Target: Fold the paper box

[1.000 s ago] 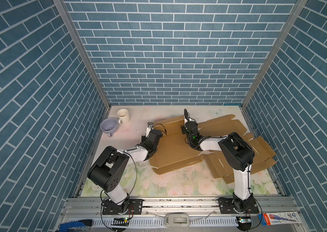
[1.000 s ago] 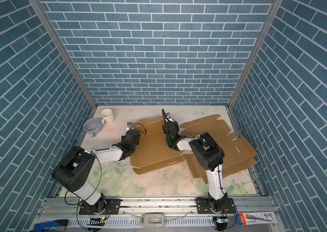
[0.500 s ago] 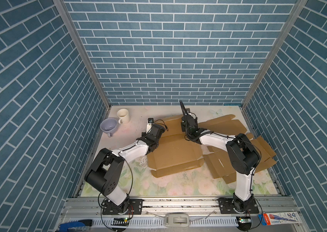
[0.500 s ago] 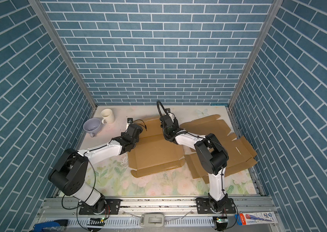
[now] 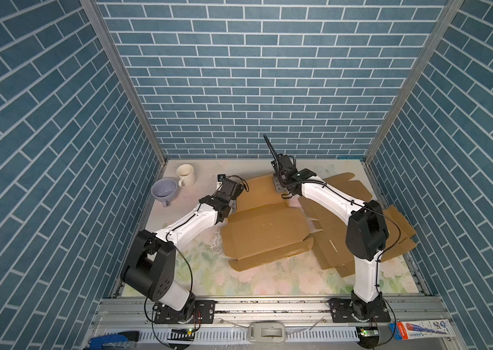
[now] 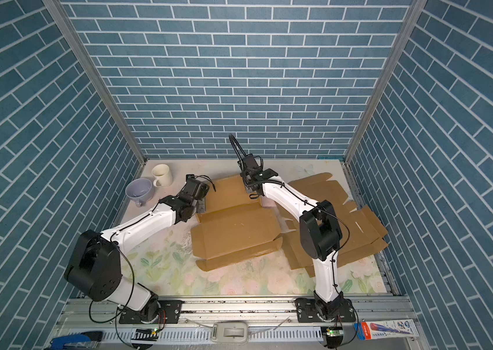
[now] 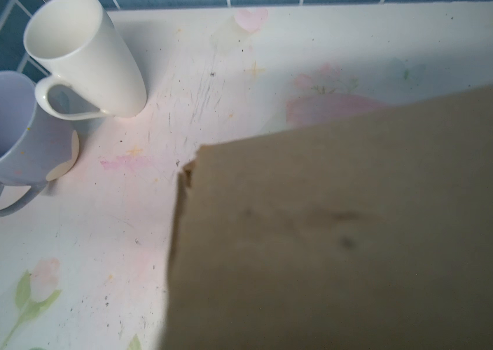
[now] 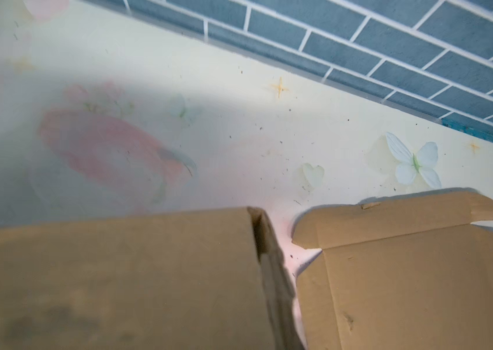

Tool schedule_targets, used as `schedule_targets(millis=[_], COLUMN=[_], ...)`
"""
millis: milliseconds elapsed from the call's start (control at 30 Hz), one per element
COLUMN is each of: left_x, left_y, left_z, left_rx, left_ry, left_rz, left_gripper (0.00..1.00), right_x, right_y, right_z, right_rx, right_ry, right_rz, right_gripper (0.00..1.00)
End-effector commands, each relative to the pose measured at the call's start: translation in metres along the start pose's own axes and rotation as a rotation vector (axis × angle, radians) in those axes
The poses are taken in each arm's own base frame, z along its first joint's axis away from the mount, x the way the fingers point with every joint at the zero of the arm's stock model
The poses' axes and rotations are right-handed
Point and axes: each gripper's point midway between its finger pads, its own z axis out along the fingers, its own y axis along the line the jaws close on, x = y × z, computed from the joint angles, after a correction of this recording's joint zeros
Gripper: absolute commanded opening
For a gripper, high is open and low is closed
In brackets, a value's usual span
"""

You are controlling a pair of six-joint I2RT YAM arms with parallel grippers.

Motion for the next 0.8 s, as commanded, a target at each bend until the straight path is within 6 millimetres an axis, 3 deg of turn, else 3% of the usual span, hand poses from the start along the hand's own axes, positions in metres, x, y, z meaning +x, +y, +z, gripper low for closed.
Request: schedule_targets(millis=[0,200,367,500,633,767], left_x=[0.037,0.065,0.071,0.078,0.092,0.105], left_y=[0.008,0.02,0.026,0.024,0.025,0.032], left_z=[0.008,0.022,0.029,0.032,0.036,0.04], left_rx=[-0.037,-0.054,-0.063,-0.042,-0.021,-0.014], left_ry=[0.164,0.277,0.314,0.342,0.373,0.39], left_rz=[0.015,-0.04,-0.108,-0.203,-0.341,-0.511], left_gripper=[0.0,0.0,0.0,0.0,0.0,0.0], right_x=[0.023,0.021,0.005,-0.001,0.017,0.059], right_y=[0.007,0.024,0.027,0.012,-0.006,-0.021], right_z=[0.003,-0.019,-0.055,-0.081,-0.101,-0.116], right_rx=[-0.049,-0.188,-0.295,-0.288,-0.261,-0.238], right_ry=[0.143,0.165,0.12,0.074,0.078,0.14], right_rz=[-0.004,0.008,0.065,0.154,0.282,0.412], right_gripper=[0.31,0.64,0.69,0.69,0.69,0.7])
